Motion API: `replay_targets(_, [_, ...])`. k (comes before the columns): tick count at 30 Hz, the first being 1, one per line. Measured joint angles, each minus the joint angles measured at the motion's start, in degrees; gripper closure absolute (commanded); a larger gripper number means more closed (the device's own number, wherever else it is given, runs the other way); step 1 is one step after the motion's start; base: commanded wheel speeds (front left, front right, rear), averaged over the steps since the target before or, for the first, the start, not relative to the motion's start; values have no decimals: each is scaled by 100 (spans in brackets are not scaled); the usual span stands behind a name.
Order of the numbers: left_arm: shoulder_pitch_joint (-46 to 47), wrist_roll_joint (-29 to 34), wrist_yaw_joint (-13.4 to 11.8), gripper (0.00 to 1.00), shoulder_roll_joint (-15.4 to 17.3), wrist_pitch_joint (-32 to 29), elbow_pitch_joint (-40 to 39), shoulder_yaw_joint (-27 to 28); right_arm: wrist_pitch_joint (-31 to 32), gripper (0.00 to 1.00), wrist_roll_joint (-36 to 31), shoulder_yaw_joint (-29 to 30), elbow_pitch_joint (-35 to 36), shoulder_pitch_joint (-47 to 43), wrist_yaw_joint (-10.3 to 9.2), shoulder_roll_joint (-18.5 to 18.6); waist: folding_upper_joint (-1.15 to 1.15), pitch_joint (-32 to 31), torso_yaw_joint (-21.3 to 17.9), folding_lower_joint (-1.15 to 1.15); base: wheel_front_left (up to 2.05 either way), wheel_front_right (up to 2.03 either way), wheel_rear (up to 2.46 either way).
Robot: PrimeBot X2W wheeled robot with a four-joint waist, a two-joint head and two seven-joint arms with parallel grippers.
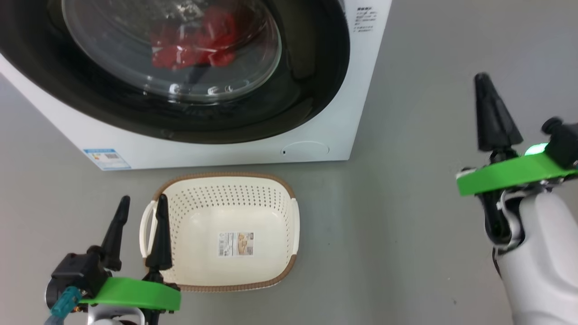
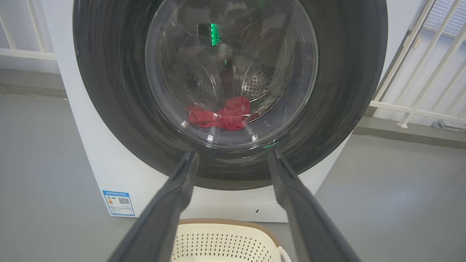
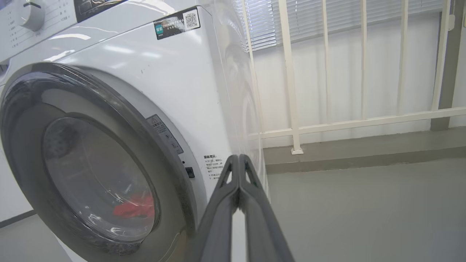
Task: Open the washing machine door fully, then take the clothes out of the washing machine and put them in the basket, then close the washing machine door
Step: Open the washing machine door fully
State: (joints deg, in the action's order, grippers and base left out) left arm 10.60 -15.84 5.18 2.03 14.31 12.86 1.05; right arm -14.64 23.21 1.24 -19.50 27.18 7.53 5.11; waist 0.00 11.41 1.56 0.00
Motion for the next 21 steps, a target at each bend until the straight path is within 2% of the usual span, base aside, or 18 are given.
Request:
replay_targets(6, [115, -43, 57, 0, -2, 0, -29, 8, 73, 100, 948, -152, -454, 577, 0, 235, 0, 236, 109, 0, 0, 0, 0])
replay_targets(14, [380, -160, 142, 0, -5, 0, -46, 0, 851, 100, 3003, -423, -794, 1602, 0, 662, 0, 601, 237, 0, 0, 0, 0])
replay_targets(21, [522, -192, 188, 0, -9, 0, -18, -5, 1405, 100, 4053, -625, -971, 2097, 0, 966, 0, 826, 390, 0, 0, 0, 0])
